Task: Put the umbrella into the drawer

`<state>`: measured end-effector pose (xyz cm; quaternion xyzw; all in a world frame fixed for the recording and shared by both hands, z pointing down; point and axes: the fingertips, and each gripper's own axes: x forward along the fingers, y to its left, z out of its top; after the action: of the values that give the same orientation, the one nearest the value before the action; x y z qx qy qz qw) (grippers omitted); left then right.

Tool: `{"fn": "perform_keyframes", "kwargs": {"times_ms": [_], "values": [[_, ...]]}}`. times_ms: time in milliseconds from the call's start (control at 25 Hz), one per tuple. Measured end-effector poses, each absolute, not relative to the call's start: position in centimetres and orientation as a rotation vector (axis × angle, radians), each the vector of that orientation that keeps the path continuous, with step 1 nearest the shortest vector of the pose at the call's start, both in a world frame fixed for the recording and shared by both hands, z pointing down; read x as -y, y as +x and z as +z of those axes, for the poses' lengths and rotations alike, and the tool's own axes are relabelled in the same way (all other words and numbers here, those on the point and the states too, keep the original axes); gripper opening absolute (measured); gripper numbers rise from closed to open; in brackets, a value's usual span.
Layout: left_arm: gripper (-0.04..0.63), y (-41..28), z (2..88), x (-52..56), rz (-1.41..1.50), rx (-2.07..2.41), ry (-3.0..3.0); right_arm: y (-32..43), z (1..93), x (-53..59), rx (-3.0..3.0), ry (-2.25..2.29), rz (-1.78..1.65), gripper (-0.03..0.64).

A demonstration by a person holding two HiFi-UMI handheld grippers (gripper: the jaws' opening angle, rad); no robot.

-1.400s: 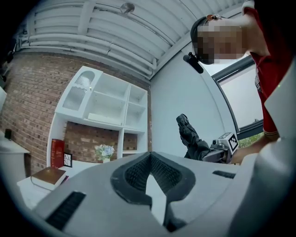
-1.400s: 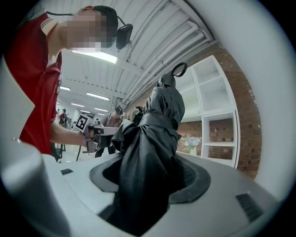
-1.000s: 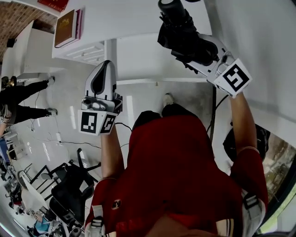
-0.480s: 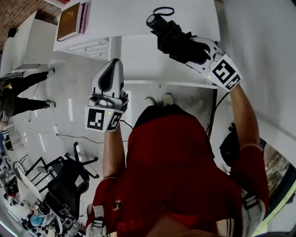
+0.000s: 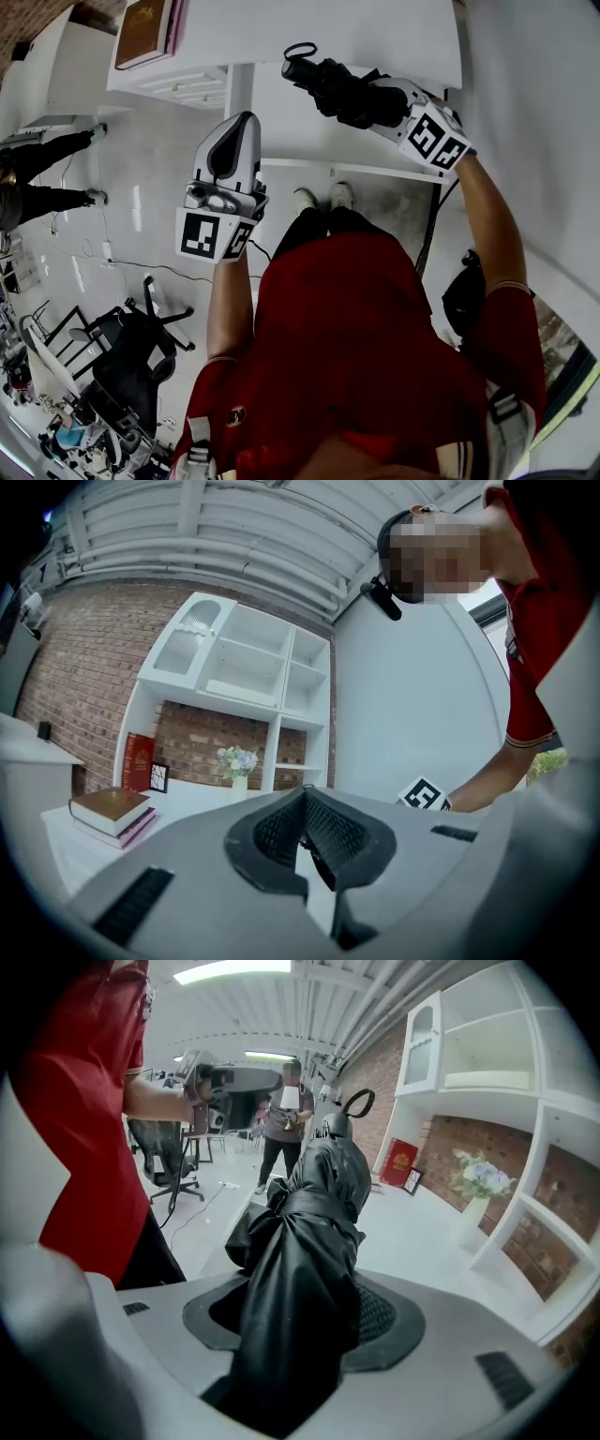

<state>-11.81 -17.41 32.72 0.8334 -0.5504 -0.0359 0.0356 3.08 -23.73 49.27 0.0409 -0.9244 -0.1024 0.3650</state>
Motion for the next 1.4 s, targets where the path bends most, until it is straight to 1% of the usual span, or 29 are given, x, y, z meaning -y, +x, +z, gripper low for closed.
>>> {"fn": "perform_keyframes", "kwargs": {"times_ms": [240, 800, 1400], "values": [[0.006, -12.7, 33.6, 17.4, -0.078, 1.688, 2.54, 1.8, 54.3, 23.3, 2.26, -0.009, -0.269, 0.256], [0.006, -14.7, 35.3, 17.3, 0.022, 1.721, 2.484, 1.4, 65.3, 22.7, 2.044, -0.169, -0.261, 0.252], [0.006, -16.4, 36.4, 18.7, 0.065, 1.742, 2.436, 1.9, 70.0, 24.1, 1.95, -0.222, -0.186, 0.255]]}}
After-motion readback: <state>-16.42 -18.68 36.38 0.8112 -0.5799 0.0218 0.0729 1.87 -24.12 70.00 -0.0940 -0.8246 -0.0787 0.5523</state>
